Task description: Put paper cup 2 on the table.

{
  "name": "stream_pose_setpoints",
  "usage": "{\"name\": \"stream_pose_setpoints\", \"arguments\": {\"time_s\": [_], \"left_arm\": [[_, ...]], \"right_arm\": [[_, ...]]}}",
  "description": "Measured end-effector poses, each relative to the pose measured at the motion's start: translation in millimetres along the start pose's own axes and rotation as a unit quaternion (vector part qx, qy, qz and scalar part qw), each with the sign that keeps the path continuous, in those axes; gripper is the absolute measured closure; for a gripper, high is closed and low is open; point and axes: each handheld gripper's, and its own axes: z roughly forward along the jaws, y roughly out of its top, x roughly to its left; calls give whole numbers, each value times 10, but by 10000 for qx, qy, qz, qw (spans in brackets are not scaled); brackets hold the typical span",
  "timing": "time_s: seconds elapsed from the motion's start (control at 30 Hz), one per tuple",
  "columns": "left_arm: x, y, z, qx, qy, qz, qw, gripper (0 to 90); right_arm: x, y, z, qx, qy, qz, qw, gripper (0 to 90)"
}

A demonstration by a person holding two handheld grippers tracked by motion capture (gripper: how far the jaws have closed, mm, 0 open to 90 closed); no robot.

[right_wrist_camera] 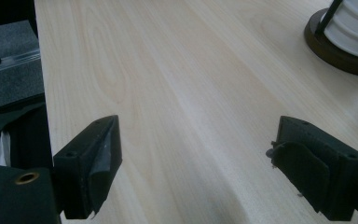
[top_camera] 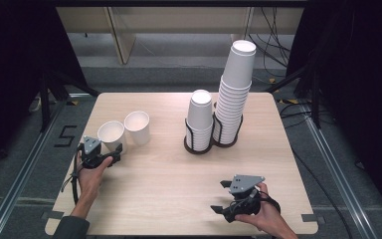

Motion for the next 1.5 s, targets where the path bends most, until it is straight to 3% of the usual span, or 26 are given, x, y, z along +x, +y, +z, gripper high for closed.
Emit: {"name": "stream_pose_setpoints", "arguments": {"time_s": [0.17, 0.27, 0.37, 0.6, 0.87, 1.07, 1.17, 1.5], "left_arm": [[-18, 32, -110, -41, -5, -135, 9999, 143], [-57, 14, -170, 58, 76, 18, 10000, 143], [-103, -29, -225, 180, 61, 29, 9998, 143], [-244, -81, -334, 194, -118, -27, 9997, 143], [-482, -149, -459, 162, -458, 46, 9988, 143], [-681, -199, -561, 115, -762, -118, 9970, 143], [-777, -232, -595, 120, -924, -5, 9956, 143], [-1029, -364, -697, 196, -1336, 272, 9905, 144]], "right_arm": [[-5, -9, -10, 1, 24, 61, 10000, 161], [-7, -9, -20, -8, 2, 6, 10000, 161], [6, -12, -24, -11, 19, 70, 10000, 161], [13, -19, -28, -3, 12, 90, 10000, 161], [25, -30, -29, 22, -2, 129, 9999, 161], [19, -28, -30, 22, -4, 35, 10000, 161], [25, -29, -31, 20, -19, 127, 9999, 161], [20, -31, -32, 6, 1, 63, 10000, 161]]}}
